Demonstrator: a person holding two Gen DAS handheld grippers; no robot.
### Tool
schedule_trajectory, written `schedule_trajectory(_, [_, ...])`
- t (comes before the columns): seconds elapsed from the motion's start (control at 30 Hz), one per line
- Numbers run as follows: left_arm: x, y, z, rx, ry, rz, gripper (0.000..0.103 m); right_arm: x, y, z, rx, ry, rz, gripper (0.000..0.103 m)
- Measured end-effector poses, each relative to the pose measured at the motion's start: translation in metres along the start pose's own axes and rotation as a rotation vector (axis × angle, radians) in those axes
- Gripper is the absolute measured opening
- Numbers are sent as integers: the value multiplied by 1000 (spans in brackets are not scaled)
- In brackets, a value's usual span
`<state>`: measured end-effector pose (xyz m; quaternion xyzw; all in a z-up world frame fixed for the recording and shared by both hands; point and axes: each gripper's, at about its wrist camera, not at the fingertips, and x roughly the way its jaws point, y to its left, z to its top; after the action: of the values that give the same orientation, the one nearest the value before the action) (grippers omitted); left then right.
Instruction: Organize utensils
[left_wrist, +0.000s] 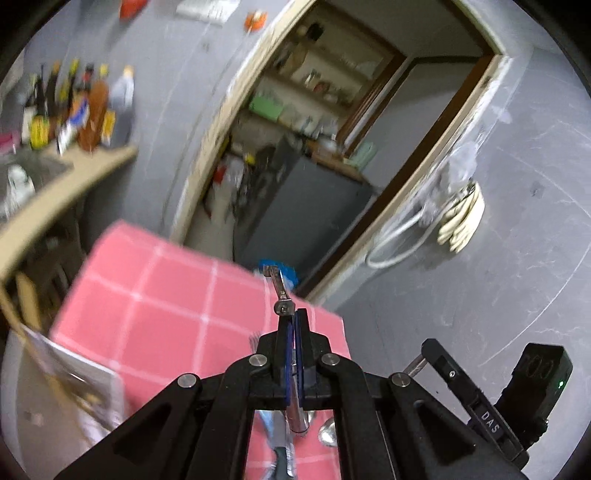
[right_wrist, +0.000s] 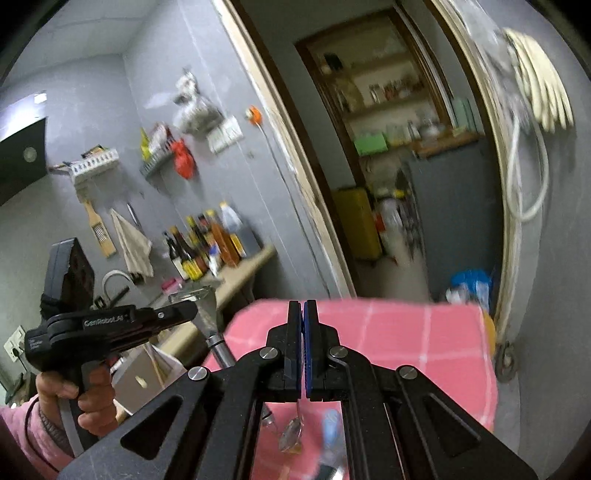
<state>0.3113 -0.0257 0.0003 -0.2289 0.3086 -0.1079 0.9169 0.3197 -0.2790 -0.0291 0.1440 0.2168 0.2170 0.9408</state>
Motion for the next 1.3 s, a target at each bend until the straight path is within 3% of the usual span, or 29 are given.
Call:
schedule_trajectory(0.23, [-83,12,36,101,-134,86,2,6,78,24,-51,-73,83,2])
schedule_trajectory(0.47, [-128,55,40,112,-157,165,2,34,144,9,-97,-47,170,2])
schedule_trajectory(0.8, [-125,91,12,132,-111,201,2,72,187,-42,-171,65,165,2])
schedule_trajectory(1.07, [-107,91,-9,226,-86,214,2,85,185,-66,-171,145,144,2])
schedule_trajectory(1.3, [-98,97,-12,205,-45,194,2,93,182,-76,-153,190,141,2])
